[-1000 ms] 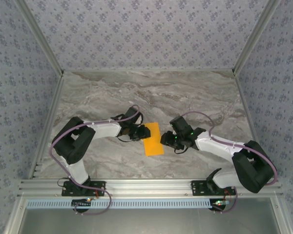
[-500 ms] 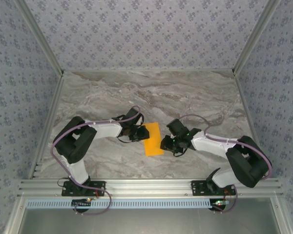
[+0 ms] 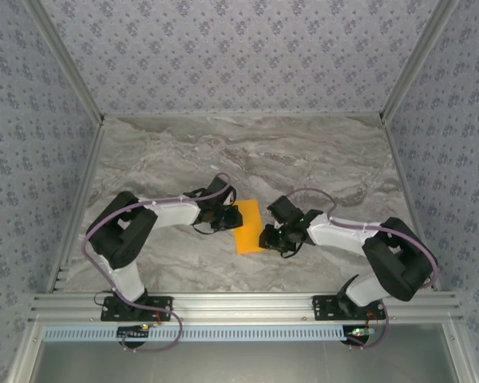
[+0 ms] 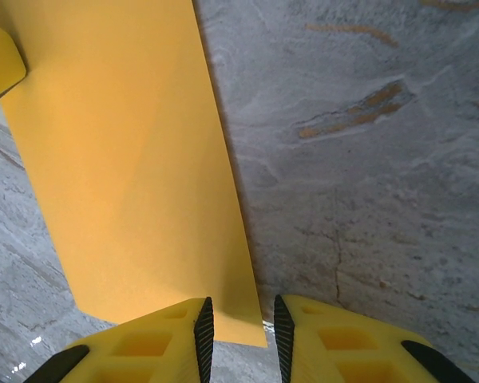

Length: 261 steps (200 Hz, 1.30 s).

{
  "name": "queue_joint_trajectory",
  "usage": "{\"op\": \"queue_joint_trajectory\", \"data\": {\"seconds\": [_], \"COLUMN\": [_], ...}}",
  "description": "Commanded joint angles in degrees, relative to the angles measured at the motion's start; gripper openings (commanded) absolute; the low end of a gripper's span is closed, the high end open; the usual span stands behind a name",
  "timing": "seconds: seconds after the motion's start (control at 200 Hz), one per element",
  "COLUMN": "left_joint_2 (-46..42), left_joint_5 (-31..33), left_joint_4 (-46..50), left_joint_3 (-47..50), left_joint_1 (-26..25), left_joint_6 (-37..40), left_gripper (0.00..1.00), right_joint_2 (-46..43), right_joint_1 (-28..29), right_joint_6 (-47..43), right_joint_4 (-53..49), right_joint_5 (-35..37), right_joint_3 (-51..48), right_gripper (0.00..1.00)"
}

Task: Fold a paper plane with a square sheet of paper (pick it up from the middle)
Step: Third fold the triangle at the center of the table.

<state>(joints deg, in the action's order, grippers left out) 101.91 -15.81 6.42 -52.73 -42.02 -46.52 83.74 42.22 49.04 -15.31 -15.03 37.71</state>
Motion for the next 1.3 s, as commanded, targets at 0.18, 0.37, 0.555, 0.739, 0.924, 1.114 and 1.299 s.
{"op": "queue_joint_trajectory", "data": {"seconds": [0.18,0.37,0.555,0.739,0.924,1.114,1.299], "left_joint_2": [1.8,1.8,1.8,1.8,1.8,1.8,1.6], "left_joint_5": [5.1,5.2,5.3,5.3,5.2,4.9,4.4], "left_joint_4": [5.3,5.3,5.4,5.4,5.5,5.5,5.8], "left_joint_3": [2.0,2.1,2.2,2.2,1.8,1.6,0.8], "left_joint_1": [0.6,0.6,0.6,0.6,0.5,0.6,0.5], "left_joint_6": [0.9,0.9,1.1,1.1,1.1,1.2,1.2], "left_gripper": [0.15,0.15,0.15,0.15,0.15,0.15,0.15], "right_joint_2": [0.9,-0.6,-2.1,-4.5,-5.7,-6.5,-5.1], "right_joint_1": [0.1,-0.6,-1.2,-1.6,-2.4,-2.7,-2.4], "right_joint_6": [2.1,6.5,8.5,9.0,9.7,10.0,10.8], "right_joint_4": [5.0,9.8,10.2,7.0,6.0,5.1,9.2], "right_joint_5": [-4.2,-6.1,-5.8,-3.8,-3.6,-3.3,-3.9], "right_joint_3": [0.1,-2.8,-4.3,-4.7,-5.1,-4.9,-4.0], "right_gripper": [0.31,0.31,0.3,0.27,0.21,0.11,0.02]}}
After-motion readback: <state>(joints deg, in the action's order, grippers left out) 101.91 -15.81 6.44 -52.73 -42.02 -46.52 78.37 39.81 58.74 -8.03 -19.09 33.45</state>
